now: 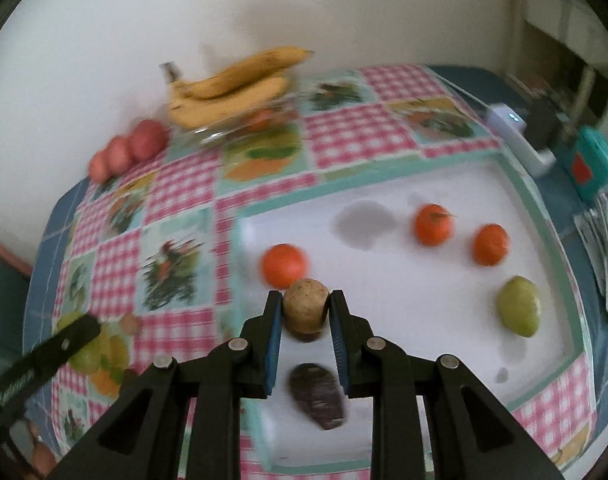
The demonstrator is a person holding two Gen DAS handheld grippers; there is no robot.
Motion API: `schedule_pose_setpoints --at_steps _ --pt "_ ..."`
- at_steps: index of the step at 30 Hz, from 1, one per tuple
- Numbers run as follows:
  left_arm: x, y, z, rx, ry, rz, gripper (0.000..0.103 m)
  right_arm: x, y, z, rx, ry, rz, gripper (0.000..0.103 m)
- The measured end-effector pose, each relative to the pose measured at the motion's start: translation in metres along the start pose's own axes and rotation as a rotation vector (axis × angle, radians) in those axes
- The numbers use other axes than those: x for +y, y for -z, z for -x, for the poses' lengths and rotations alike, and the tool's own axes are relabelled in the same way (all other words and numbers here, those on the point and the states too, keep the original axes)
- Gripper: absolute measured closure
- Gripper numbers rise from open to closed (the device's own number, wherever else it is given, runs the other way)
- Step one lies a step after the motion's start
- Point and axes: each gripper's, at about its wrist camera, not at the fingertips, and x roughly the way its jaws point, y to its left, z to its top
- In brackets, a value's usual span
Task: Organize fruits
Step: 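Carry the pear in the left tool while the right tool carries the brown fruit to the tray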
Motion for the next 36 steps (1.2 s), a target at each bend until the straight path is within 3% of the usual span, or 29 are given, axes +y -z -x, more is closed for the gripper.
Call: schedule_pose_setpoints --at_steps 6,11,24,36 --pt "-0.052 0.018 -0.012 0.048 0.084 -0.135 0.061 -0.046 -0.005 0.006 -0.011 0.062 -0.105 0.078" --pt "-0.087 0.031 -0.029 0.089 0.099 -0.236 0.061 -0.07 -0.008 0.016 -0.035 0.084 -0.149 0.078" --pt "-0.097 0.03 -0.064 0.113 0.084 -0.243 0.061 -0.074 -0.008 0.009 -0.016 0.074 -0.154 0.078" --pt "-0.099 0.031 -0.076 0.119 0.076 -0.269 0.061 -0.074 0.0 -0.022 0.074 0.091 -0.136 0.078"
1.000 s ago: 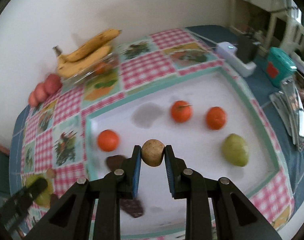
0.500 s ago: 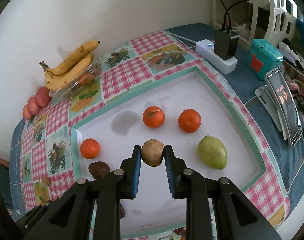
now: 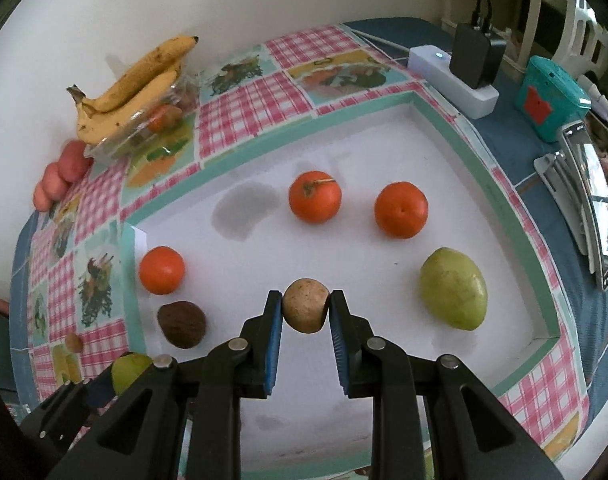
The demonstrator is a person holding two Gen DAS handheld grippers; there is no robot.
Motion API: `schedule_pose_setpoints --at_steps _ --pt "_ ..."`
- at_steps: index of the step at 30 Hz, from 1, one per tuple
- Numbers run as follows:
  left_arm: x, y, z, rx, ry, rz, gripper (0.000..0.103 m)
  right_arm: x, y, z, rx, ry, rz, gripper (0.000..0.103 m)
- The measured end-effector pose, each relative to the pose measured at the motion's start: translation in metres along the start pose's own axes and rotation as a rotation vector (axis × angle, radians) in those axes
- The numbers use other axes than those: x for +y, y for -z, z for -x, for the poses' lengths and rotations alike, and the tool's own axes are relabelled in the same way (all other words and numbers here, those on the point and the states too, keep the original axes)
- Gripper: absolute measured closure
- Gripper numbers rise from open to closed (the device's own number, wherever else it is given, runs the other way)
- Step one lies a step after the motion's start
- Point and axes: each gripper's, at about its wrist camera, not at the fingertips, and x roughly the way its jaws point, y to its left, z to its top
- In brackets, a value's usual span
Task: Organize fruits
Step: 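Carry the pear in the left tool while the right tool carries the brown fruit to the tray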
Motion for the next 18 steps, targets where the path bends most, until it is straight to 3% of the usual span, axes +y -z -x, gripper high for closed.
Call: schedule_pose_setpoints --at_steps 18 --pt "-0.003 0.001 -0.007 0.025 0.001 -0.018 0.061 -0.008 0.001 -0.023 0.045 0.089 0.008 0.078"
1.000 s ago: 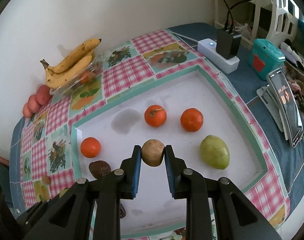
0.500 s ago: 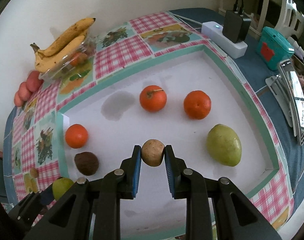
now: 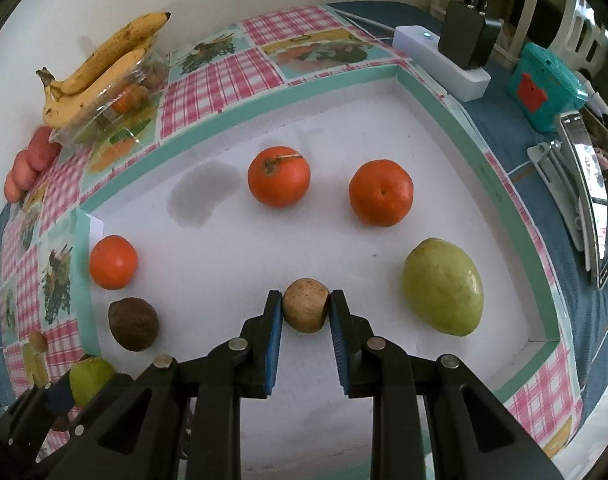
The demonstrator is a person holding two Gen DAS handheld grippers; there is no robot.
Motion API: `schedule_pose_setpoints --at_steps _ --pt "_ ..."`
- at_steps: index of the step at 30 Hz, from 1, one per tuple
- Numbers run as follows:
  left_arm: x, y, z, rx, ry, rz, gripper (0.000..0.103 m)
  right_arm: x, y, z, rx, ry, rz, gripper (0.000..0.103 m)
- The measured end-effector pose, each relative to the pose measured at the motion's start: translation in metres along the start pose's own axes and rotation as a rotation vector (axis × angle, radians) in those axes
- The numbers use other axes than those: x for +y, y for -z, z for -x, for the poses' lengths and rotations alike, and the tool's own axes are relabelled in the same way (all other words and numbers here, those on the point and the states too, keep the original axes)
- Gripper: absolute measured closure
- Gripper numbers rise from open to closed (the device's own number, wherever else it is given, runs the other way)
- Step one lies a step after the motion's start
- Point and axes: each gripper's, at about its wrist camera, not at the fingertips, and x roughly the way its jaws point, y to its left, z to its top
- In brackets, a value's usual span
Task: Organize fruits
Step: 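Carry the pear in the left tool while the right tool carries the brown fruit to the tray, then open the left tool on the tray while the right tool releases the brown fruit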
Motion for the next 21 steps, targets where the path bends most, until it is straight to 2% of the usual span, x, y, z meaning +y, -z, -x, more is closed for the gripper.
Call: schedule_pose_setpoints --at_steps 12,14,16,18,21 --pt "0.002 0.0 0.001 0.006 0.016 0.01 0.06 0.006 0.002 -0.002 -0.006 0.03 0.035 0.077" --pt "0.001 0.0 0.001 0.007 0.016 0.008 0.06 0.007 0.002 -0.003 -0.007 0.025 0.037 0.074" --pt "0.001 0.0 0.001 0.008 0.018 0.008 0.06 0.009 0.002 -0.004 -0.007 0.005 0.035 0.063" --pt "0.002 0.0 0.001 0.01 0.021 0.011 0.06 0.011 0.002 -0.004 -0.008 -0.01 0.038 0.057" --pt "0.002 -0.001 0.002 0.012 0.021 0.013 0.06 0.014 0.002 -0.005 -0.007 -0.009 0.047 0.054"
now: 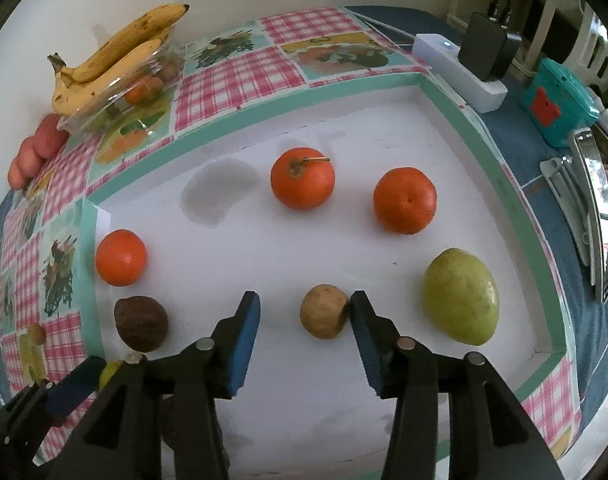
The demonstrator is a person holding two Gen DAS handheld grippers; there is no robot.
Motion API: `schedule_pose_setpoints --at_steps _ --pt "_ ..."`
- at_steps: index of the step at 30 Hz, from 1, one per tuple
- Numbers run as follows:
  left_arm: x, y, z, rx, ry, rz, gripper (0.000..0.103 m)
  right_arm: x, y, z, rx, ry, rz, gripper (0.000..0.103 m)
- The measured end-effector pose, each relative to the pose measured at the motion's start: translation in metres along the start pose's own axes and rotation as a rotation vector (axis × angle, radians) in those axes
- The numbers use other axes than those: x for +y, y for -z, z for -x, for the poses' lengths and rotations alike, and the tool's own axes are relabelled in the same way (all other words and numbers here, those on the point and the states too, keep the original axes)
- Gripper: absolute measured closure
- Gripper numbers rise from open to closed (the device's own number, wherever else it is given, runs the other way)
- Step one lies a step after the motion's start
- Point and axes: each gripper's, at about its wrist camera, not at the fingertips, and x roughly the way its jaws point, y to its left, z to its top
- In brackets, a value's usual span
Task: Organize fruits
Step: 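Open the left tool on the tray while the right tool releases the brown fruit, then withdraw both tools from the tray toward the remaining fruit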
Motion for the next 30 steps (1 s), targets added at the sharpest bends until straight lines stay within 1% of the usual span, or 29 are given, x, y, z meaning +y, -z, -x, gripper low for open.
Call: schedule_pose_setpoints --at_steps 2,3,4,5,6,7,8,9,10,11,12,14,16,17,19,21,23,26,27,28,30 --pt "-0.002 0.0 0.003 -0.004 -0.007 -0.007 0.06 -0.002 0.0 0.0 -0.001 -0.004 -0.012 0.049" --pt "-0.002 0.0 0.005 -0.007 -0.009 -0.01 0.06 -0.003 0.0 0.0 -0.001 0.002 -0.017 0.044" --pt "-0.003 -0.001 0.008 -0.01 -0.008 -0.013 0.059 -0.005 -0.002 0.001 -0.006 0.008 -0.02 0.043" --pt "-0.004 -0.001 0.011 -0.014 -0.004 -0.016 0.055 -0.006 -0.003 0.003 -0.014 0.008 -0.025 0.043" --pt "-0.004 -0.002 0.015 -0.022 -0.002 -0.019 0.046 -0.006 -0.004 0.006 -0.027 0.005 -0.031 0.043" --pt "-0.004 -0.003 0.019 -0.031 -0.003 -0.019 0.04 -0.007 -0.006 0.011 -0.045 -0.001 -0.036 0.043" --pt "-0.003 -0.003 0.023 -0.043 -0.007 -0.017 0.031 -0.007 -0.006 0.015 -0.057 -0.005 -0.039 0.043" --pt "-0.002 -0.004 0.027 -0.054 -0.012 -0.015 0.025 -0.007 -0.008 0.019 -0.075 -0.009 -0.041 0.042" --pt "-0.001 -0.005 0.029 -0.06 -0.02 -0.014 0.023 -0.007 -0.009 0.024 -0.094 -0.011 -0.042 0.036" --pt "0.001 -0.006 0.031 -0.066 -0.036 -0.011 0.021 -0.007 -0.01 0.026 -0.104 -0.012 -0.043 0.033" --pt "0.003 -0.007 0.032 -0.068 -0.048 -0.005 0.02 -0.007 -0.011 0.03 -0.116 -0.015 -0.045 0.031" --pt "0.01 -0.008 0.032 -0.066 -0.071 0.015 0.018 -0.008 -0.014 0.034 -0.134 -0.02 -0.054 0.031" --pt "0.02 -0.009 0.033 -0.065 -0.104 0.053 0.009 -0.009 -0.015 0.036 -0.143 -0.019 -0.059 0.031" --pt "0.028 -0.009 0.035 -0.072 -0.138 0.085 0.0 -0.01 -0.013 0.037 -0.145 -0.016 -0.06 0.03" --pt "0.038 -0.008 0.039 -0.092 -0.183 0.125 0.0 -0.009 -0.015 0.035 -0.144 -0.006 -0.056 0.021" --pt "0.052 -0.008 0.045 -0.121 -0.234 0.176 0.0 -0.009 -0.014 0.034 -0.141 -0.004 -0.053 0.021" --pt "0.064 -0.008 0.051 -0.147 -0.263 0.22 0.0 -0.01 -0.012 0.034 -0.143 -0.008 -0.06 0.021" --pt "0.083 -0.008 0.061 -0.178 -0.325 0.284 0.0 -0.013 -0.011 0.04 -0.167 -0.014 -0.076 0.021" --pt "0.09 -0.007 0.065 -0.187 -0.346 0.305 0.0 -0.013 -0.011 0.042 -0.175 -0.01 -0.078 0.014" --pt "0.096 -0.007 0.068 -0.192 -0.36 0.322 0.0 -0.013 -0.011 0.043 -0.185 -0.006 -0.082 0.004" --pt "0.111 -0.007 0.075 -0.198 -0.373 0.359 0.0 -0.013 -0.012 0.046 -0.198 -0.009 -0.086 0.003"
